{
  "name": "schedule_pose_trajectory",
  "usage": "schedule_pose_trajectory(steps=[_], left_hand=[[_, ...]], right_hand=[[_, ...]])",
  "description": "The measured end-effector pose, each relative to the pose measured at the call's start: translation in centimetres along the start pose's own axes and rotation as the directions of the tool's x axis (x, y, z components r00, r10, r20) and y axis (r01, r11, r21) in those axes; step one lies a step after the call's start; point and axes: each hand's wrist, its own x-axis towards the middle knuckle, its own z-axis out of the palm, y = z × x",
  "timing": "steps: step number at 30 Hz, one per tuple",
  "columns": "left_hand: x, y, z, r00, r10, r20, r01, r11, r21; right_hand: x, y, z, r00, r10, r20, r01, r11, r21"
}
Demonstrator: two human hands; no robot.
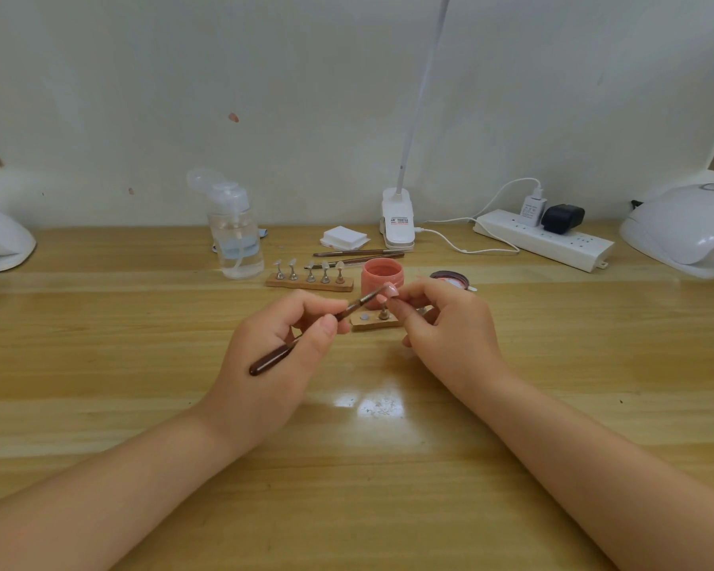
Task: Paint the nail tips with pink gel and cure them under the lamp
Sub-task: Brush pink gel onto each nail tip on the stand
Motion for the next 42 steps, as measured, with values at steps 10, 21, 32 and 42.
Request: schedule_pose_trajectory(steps=[10,21,32,42], left_hand=[[0.0,0.1,0.1,0.999,0.051,0.012,-0.052,0.991,0.127],[-0.1,0.5,0.0,0.995,0.087,0.04,-0.091,0.988,0.127],[5.6,2.3,-0.4,0.983,-0.061,-0.171,0.063,0.998,0.007],[13.3,2.4,1.8,0.992,-0.125,0.016,0.1,0.856,0.507]], right_hand=[[0.0,-0.1,-0.1,1.0,-0.002,-0.003,0.002,1.0,-0.007],[0.1,0.2,0.0,1.0,0.018,-0.017,-0.019,0.999,-0.037],[0.2,0.2,0.0,1.0,0.029,-0.005,-0.029,0.998,-0.062],[0.2,0.4,0.2,1.0,0.019,-0.004,-0.02,0.994,-0.105]])
